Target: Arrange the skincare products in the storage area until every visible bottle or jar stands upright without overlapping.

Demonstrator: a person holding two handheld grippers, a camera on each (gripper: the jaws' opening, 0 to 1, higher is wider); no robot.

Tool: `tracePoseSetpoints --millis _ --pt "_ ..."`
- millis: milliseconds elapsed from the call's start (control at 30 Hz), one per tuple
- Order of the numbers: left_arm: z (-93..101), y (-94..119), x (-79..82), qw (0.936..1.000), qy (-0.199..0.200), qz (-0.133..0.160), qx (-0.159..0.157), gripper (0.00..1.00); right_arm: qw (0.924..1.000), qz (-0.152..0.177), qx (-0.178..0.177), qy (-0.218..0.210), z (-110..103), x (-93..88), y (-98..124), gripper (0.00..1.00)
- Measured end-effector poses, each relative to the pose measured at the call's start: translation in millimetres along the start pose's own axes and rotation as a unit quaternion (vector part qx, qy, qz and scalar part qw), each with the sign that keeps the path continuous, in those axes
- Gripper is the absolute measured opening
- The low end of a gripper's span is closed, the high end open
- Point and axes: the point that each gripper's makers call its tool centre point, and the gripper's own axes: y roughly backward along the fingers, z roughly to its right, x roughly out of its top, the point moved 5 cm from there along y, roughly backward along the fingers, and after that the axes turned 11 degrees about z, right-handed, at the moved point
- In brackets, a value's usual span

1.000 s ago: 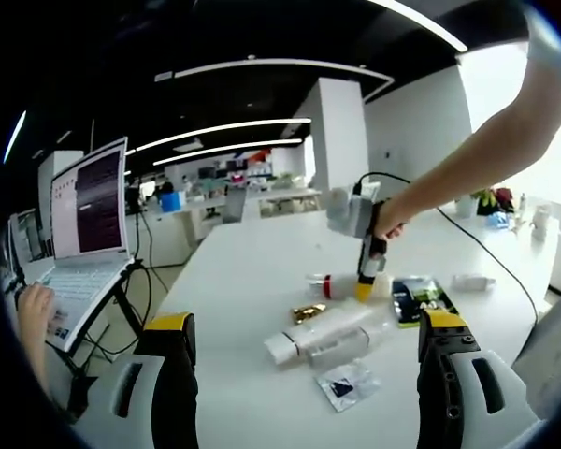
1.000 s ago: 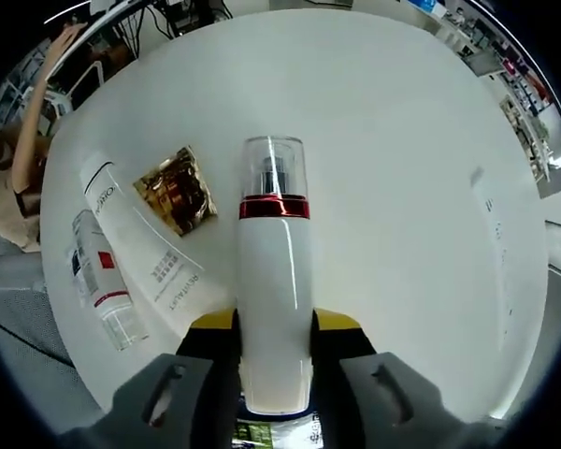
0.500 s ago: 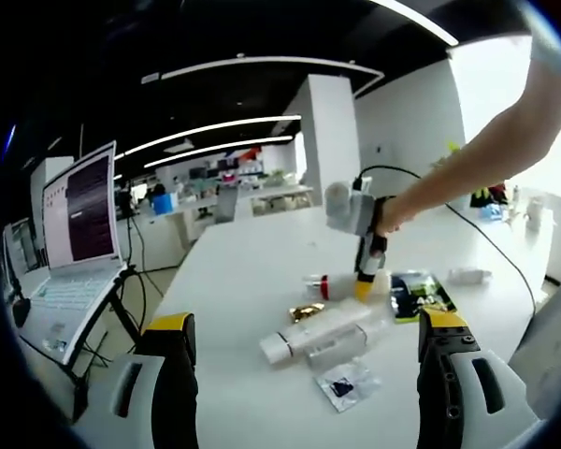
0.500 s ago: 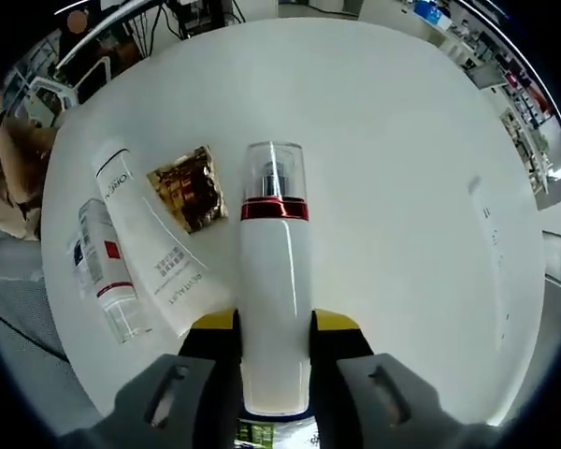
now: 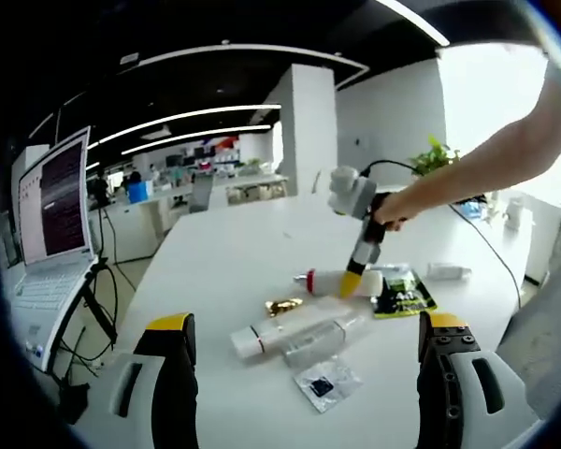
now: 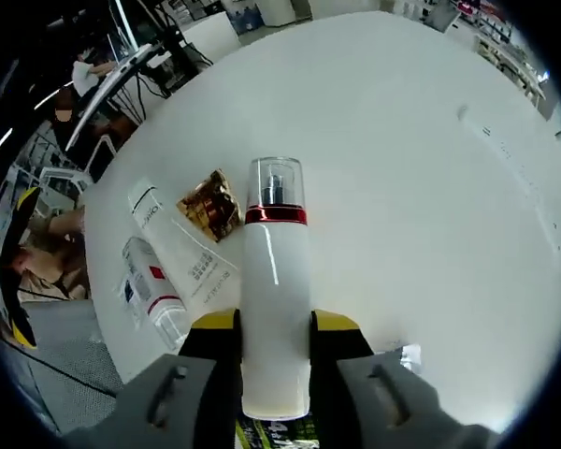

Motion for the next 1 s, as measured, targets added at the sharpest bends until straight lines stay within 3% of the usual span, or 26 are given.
tracePoseSetpoints --millis 233,367,500,633,700,767,833,900,1000 --pt "2.8 -7 0.9 0.9996 0.016 -0.003 -0.024 0.97 0.9963 0.040 0.027 -0.072 5 -12.1 9 0.25" --pt "9.7 -13 -3.2 0.9980 -0.013 -0.031 -0.052 0.97 0.9891 0.065 0.050 -0.122 4 -22.7 15 0.25" --pt "18.3 -20 -4.4 0.9960 -0.010 -0.039 -0.080 0.97 0.9806 0.086 0.057 -0.167 6 -31.2 18 0.25" --pt "26.1 -27 -3.7 0.9937 0.006 -0.040 -0.105 0.97 0.9650 0.111 0.078 -0.224 3 -37.9 24 0.25" --pt "29.9 -31 -4.1 0.9918 -0.005 -0.049 -0.118 0.97 0.9594 0.130 0.081 -0.237 3 -43.1 25 0.25" --pt "33.6 -35 -4.9 0.9896 -0.027 -0.053 -0.131 0.97 0.9478 0.141 0.092 -0.271 0 -49.4 27 0.25" --pt "36.1 -38 -5.4 0.9888 -0.022 -0.055 -0.137 0.97 0.9399 0.154 0.099 -0.288 -4 -56.8 30 0.25" --pt "37.6 -42 -5.9 0.9879 -0.016 -0.053 -0.145 0.97 0.9260 0.172 0.112 -0.317 -10 -62.3 34 0.25" --pt "41.4 -48 -5.1 0.9862 -0.003 -0.053 -0.157 0.97 0.9113 0.198 0.122 -0.339 -11 -69.0 39 0.25"
